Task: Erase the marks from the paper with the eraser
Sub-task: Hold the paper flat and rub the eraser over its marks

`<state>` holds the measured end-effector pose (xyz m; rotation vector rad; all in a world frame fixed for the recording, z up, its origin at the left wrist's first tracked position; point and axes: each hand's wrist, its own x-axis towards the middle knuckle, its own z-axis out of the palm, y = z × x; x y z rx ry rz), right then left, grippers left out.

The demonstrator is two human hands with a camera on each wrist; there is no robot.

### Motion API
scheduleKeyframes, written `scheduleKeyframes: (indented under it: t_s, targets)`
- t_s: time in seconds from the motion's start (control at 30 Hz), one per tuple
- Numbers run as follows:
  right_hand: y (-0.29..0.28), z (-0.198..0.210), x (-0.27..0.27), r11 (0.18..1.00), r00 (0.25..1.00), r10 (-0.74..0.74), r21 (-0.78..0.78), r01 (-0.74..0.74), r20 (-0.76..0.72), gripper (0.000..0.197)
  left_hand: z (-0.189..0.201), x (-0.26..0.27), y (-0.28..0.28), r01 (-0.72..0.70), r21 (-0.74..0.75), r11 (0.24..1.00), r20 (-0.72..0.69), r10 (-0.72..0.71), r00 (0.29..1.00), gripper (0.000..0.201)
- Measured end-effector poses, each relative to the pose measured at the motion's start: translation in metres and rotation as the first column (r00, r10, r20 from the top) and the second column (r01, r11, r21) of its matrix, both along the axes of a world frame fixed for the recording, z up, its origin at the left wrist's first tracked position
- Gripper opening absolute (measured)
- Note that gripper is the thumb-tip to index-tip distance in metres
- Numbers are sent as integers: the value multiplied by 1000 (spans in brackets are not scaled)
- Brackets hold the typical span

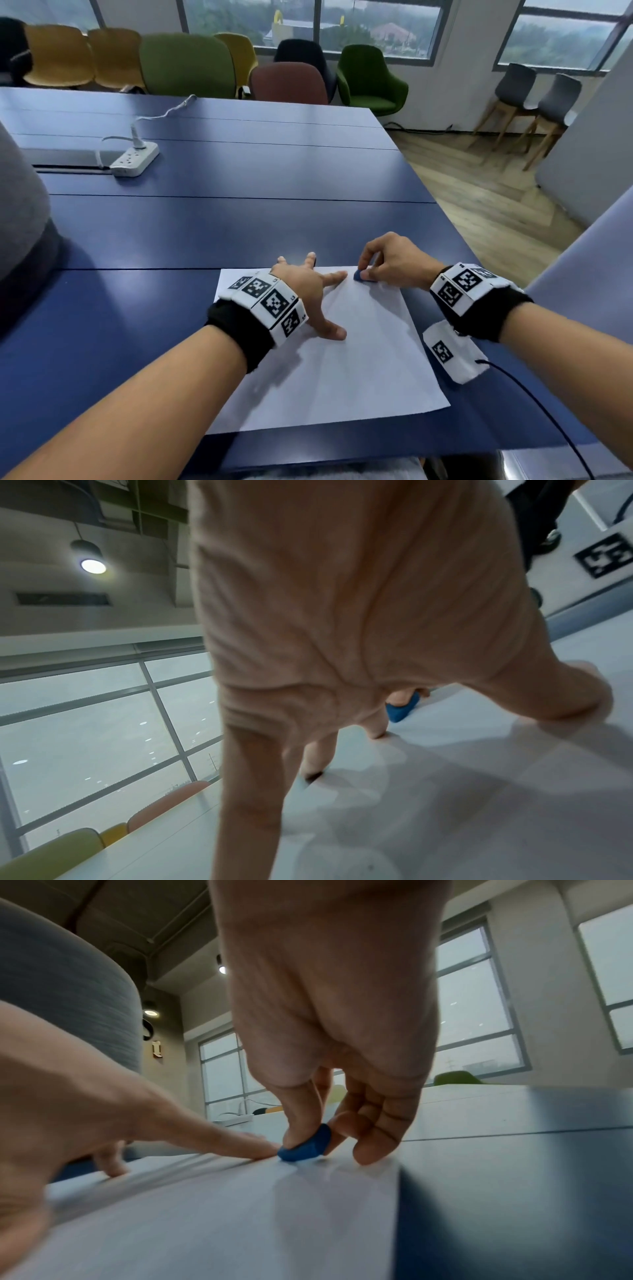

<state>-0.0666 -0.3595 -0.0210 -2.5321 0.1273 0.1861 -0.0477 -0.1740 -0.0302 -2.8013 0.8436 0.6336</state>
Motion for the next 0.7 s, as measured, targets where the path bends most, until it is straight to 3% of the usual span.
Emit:
scheduleKeyframes:
  t_s: [0.07,0.23,0.4,0.6,0.7]
  targets:
    - [-3,-2,0,999,999,-43,21,43,17,11,0,0,0,0,-2,1000,5,0,1000,112]
    - [2,4,-12,986,975,163,-1,-165,-154,3,1,-1,0,-4,-2,1000,-10,4,1000,112]
    - [-2,-1,2,1000,1000,-21,-5,21,-20,11,2,-2,1,-8,-10,1000,-9,8,1000,111]
    - [9,3,-21,981,970,182,-30,-190,-161,4,5,-3,1,-11,8,1000,-16,11,1000,112]
    - [2,3,-8,995,997,59,-76,-63,-54,11,7,-4,1,-20,1,1000,-29,20,999,111]
